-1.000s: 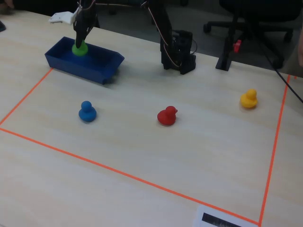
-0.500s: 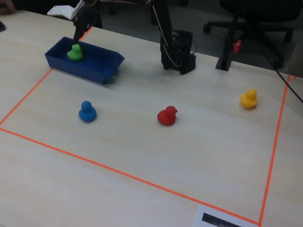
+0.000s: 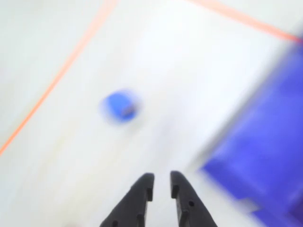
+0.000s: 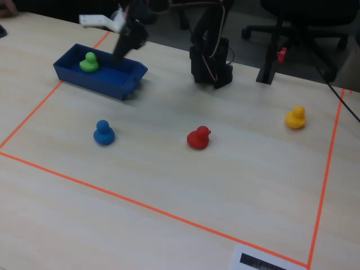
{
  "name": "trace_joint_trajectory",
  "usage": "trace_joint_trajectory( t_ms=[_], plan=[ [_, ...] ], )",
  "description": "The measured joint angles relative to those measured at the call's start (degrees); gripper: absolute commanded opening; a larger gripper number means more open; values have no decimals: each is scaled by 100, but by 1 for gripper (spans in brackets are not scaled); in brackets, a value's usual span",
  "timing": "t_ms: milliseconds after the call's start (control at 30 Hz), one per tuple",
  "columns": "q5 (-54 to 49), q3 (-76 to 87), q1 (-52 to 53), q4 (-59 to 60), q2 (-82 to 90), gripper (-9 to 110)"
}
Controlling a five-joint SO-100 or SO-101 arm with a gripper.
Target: Grasp green duck and put it into box.
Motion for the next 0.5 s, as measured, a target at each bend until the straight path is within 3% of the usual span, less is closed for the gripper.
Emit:
trace_joint_trajectory(
  t_ms=[267,500],
  plan=[
    [-272,2865,-3261,325,2689,0],
    [-809,5405,-3946,9,4351,0]
  ],
)
